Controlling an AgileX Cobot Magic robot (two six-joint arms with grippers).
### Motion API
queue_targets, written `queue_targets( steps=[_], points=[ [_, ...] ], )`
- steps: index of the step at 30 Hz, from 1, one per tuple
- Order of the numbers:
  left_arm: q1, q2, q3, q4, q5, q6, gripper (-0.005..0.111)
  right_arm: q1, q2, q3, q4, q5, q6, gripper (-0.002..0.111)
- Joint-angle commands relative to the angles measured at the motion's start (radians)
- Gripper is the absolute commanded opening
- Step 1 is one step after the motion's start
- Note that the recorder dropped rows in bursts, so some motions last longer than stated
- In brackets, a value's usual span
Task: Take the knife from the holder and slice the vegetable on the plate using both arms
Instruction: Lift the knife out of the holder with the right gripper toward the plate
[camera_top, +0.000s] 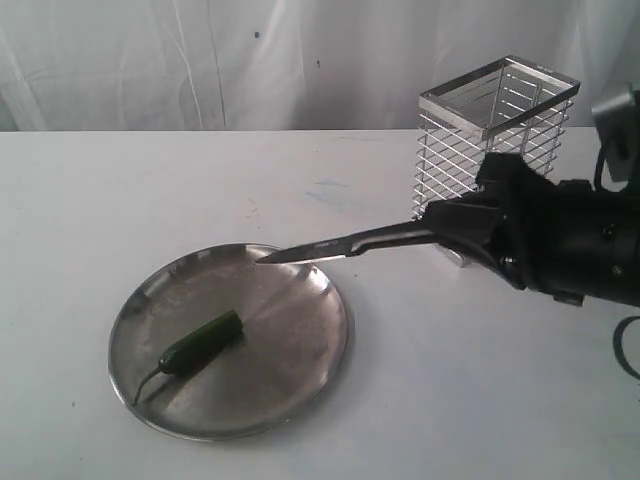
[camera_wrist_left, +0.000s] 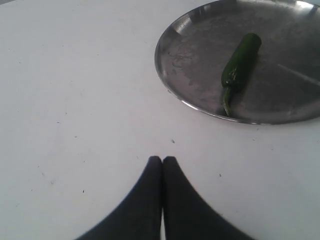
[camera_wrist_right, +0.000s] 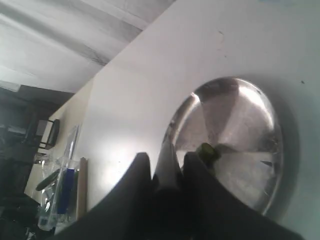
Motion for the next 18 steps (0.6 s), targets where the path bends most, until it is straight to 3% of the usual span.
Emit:
queue_targets(
  steps=[1,8,13,18],
  points=[
    [-0.007,-0.004,0.005,-0.007,-0.003,-0.004,0.000,0.003,0.034,0.019,0.021,-0.073,-0.026,0.000],
    [-0.007,-0.004,0.005,-0.007,-0.003,-0.004,0.000,0.003,0.281,-0.083,0.021,-0.018,0.070,0.000],
    [-0.007,-0.004,0.005,-0.007,-0.003,-0.004,0.000,0.003,0.447,-0.174,0.021,0.120,0.011,0.000],
    [-0.007,-0.004,0.005,-0.007,-0.003,-0.004,0.000,0.003,0.531,-0.237,0.021,0.116,-0.050,0.000]
  ],
)
